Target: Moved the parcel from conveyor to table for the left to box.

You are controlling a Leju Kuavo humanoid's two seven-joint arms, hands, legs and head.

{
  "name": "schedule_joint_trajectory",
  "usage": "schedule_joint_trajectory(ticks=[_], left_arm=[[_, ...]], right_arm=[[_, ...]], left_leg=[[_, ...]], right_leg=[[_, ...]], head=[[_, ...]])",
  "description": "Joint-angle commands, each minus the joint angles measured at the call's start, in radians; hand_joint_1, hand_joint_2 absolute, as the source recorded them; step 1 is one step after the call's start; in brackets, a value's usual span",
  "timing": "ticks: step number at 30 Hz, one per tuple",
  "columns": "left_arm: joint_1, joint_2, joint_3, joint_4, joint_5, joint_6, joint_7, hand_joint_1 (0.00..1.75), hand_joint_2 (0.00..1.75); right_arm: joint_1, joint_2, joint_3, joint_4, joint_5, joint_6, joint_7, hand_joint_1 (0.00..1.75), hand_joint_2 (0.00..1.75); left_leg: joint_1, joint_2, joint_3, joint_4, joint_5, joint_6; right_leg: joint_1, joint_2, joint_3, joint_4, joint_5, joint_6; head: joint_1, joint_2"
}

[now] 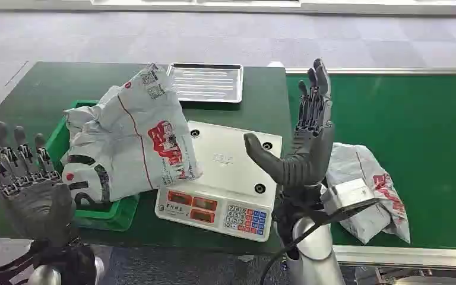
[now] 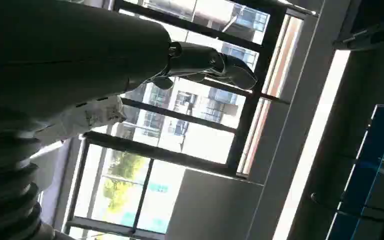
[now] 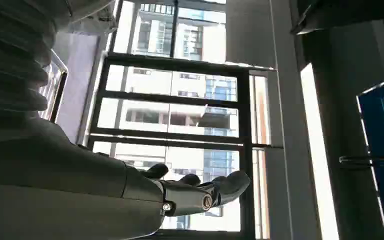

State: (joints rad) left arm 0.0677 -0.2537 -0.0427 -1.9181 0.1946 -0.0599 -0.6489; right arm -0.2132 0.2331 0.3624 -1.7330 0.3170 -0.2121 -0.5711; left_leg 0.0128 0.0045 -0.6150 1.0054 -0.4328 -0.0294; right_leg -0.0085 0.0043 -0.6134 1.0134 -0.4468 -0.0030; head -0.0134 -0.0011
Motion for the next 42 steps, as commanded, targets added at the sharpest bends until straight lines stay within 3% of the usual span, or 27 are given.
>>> schedule_joint_trajectory(ticks=[1,12,13,16,18,19,20,21,25,26,27,31,34,42], left_arm=[[-0.006,0.024,-0.009,0.026,0.003,0.000,0.003,0.00,1.75],[-0.002,0.022,-0.007,0.022,0.002,-0.003,0.004,0.00,1.75],[0.000,0.020,-0.004,0.020,-0.005,0.003,0.004,0.00,1.75],[0.027,-0.002,0.000,-0.005,-0.027,0.014,0.010,0.00,1.75],[0.030,0.001,-0.009,-0.004,-0.024,0.023,0.013,0.00,1.75],[0.027,0.005,-0.010,0.000,-0.022,0.031,0.014,0.00,1.75],[0.026,0.008,-0.010,0.002,-0.020,0.034,0.014,0.00,1.75],[0.032,0.016,-0.008,-0.003,-0.012,0.046,0.011,0.00,1.75],[0.040,0.031,0.002,-0.027,0.014,0.052,0.009,0.00,1.75],[0.039,0.034,0.003,-0.034,0.018,0.055,0.011,0.00,1.75],[0.037,0.035,0.004,-0.037,0.023,0.062,0.012,0.00,1.75],[0.043,0.041,-0.003,-0.045,0.027,0.087,0.008,0.00,1.75],[0.045,0.044,-0.005,-0.047,0.027,0.090,0.007,0.00,1.75],[0.059,0.049,-0.016,-0.051,0.027,0.109,-0.004,0.00,1.75]], right_arm=[[-0.019,-0.020,0.012,0.022,-0.001,0.002,0.001,0.00,1.75],[-0.027,-0.027,0.018,0.028,0.031,-0.006,0.019,0.00,1.75],[-0.039,-0.035,0.005,0.061,0.210,-0.096,0.126,0.00,1.75],[-0.114,-0.019,-0.131,0.234,0.966,-0.309,0.542,0.00,1.75],[-0.166,-0.040,-0.228,0.322,1.086,-0.292,0.604,0.00,1.75],[-0.223,-0.126,-0.217,0.408,1.254,-0.250,0.816,0.00,1.75],[-0.248,-0.137,-0.258,0.464,1.254,-0.264,0.795,0.00,1.75],[-0.329,-0.306,-0.119,0.583,1.254,-0.204,1.031,0.00,1.75],[-0.551,-0.457,-0.073,1.053,1.254,-0.214,1.166,0.00,1.75],[-0.591,-0.469,-0.097,1.157,1.254,-0.255,1.158,0.00,1.75],[-0.627,-0.489,-0.084,1.233,1.254,-0.217,1.191,0.00,1.75],[-0.693,-0.528,-0.086,1.383,1.254,-0.208,1.215,0.00,1.75],[-0.697,-0.533,-0.097,1.397,1.254,-0.203,1.214,0.00,1.75],[-0.731,-0.538,-0.088,1.455,1.254,-0.132,1.226,0.00,1.75]], left_leg=[[0.000,0.000,0.002,-0.001,0.000,0.001],[0.000,0.000,0.002,-0.001,0.000,0.001],[0.000,0.000,0.004,-0.002,-0.001,0.001],[0.000,0.001,0.003,-0.001,-0.001,0.001],[0.000,0.002,0.005,-0.002,0.000,0.002],[0.000,0.001,0.004,-0.002,0.000,0.001],[0.000,0.000,0.006,-0.002,0.001,0.002],[0.000,-0.001,0.004,-0.002,0.001,0.002],[-0.001,0.002,0.006,-0.001,0.000,0.003],[-0.001,0.003,0.007,-0.002,0.001,0.004],[-0.001,0.000,0.005,0.001,0.001,0.004],[-0.005,-0.011,0.002,0.002,0.004,0.007],[-0.005,-0.014,0.000,0.003,0.004,0.008],[-0.006,-0.012,0.000,0.003,0.002,0.008]], right_leg=[[0.000,0.000,0.003,-0.001,0.000,0.000],[0.000,0.000,0.002,-0.001,0.000,0.000],[0.000,0.000,0.004,-0.002,-0.001,0.000],[0.000,0.001,0.003,-0.001,0.000,0.000],[0.000,0.002,0.006,-0.003,0.001,0.001],[0.000,0.001,0.005,-0.003,0.001,0.001],[0.001,0.000,0.007,-0.005,0.002,0.001],[0.000,-0.002,0.006,-0.003,0.001,0.001],[0.000,0.003,0.008,-0.004,0.003,0.003],[0.000,0.004,0.009,-0.005,0.004,0.003],[0.000,0.001,0.008,-0.004,0.004,0.004],[-0.003,-0.009,0.008,-0.002,0.003,0.006],[-0.003,-0.014,0.007,-0.001,0.002,0.006],[-0.003,-0.011,0.005,0.000,0.002,0.007]], head=[[0.000,0.000],[0.000,0.000],[0.000,0.000],[0.000,0.000],[0.000,0.000],[0.000,0.000],[0.000,0.000],[0.000,0.000],[0.000,0.000],[0.000,0.000],[0.000,0.000],[0.000,0.000],[0.000,0.000],[0.000,0.000]])
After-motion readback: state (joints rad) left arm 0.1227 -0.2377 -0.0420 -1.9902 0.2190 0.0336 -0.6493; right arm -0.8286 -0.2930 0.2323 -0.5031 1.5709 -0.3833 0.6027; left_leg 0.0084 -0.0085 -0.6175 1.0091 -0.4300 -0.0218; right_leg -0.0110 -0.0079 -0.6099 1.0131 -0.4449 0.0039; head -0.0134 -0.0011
